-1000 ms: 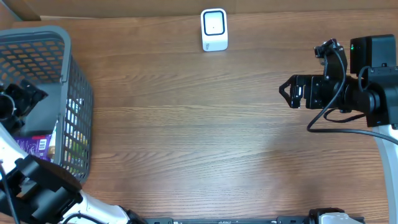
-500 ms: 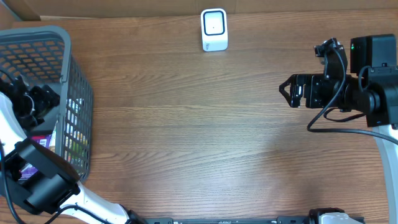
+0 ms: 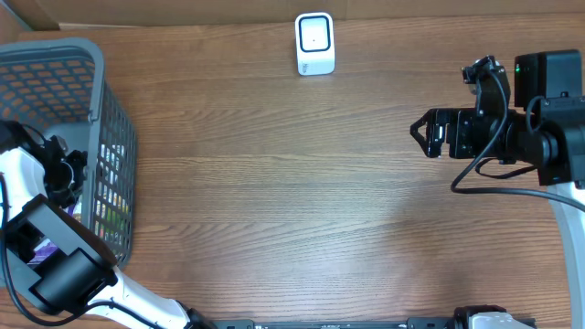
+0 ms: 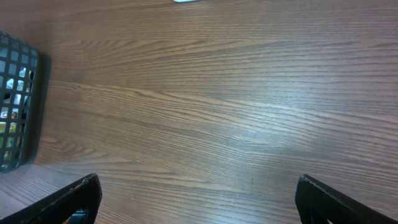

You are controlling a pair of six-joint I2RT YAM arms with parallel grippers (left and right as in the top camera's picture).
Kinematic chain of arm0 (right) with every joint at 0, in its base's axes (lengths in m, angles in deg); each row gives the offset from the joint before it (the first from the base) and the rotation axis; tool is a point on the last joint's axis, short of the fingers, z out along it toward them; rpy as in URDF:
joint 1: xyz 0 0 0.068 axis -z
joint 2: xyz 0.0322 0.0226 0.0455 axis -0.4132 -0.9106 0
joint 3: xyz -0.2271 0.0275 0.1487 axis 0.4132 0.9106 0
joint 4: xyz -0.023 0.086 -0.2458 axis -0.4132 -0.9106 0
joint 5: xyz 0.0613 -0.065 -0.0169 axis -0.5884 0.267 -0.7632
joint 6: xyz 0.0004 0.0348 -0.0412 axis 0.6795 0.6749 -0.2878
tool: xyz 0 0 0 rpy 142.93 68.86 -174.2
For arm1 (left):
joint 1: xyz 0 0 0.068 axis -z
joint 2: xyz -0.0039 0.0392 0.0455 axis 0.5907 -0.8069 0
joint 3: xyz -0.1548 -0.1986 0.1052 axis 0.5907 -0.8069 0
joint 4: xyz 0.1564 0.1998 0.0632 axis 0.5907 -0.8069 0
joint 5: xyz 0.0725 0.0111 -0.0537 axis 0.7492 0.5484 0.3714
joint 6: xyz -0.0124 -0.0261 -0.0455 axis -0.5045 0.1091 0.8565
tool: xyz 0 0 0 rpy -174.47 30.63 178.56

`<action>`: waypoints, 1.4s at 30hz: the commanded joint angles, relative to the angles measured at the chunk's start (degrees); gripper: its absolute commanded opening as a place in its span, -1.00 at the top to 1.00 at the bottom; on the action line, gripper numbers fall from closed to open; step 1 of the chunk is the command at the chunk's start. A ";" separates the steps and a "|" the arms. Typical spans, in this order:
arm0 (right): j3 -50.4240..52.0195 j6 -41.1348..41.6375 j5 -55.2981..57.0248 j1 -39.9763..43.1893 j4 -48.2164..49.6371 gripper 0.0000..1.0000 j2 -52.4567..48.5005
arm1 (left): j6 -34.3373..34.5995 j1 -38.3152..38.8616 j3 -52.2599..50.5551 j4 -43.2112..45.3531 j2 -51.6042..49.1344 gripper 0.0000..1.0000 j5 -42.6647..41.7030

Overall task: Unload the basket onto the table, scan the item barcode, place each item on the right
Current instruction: 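Raise the left gripper and reach into the grey basket, then grasp the white-and-gold cream tube in the basket with the left gripper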

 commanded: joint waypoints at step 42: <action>-1.27 -0.39 0.37 -0.26 1.86 -0.71 -3.54 | 8.00 13.22 52.87 -32.02 16.46 0.91 11.67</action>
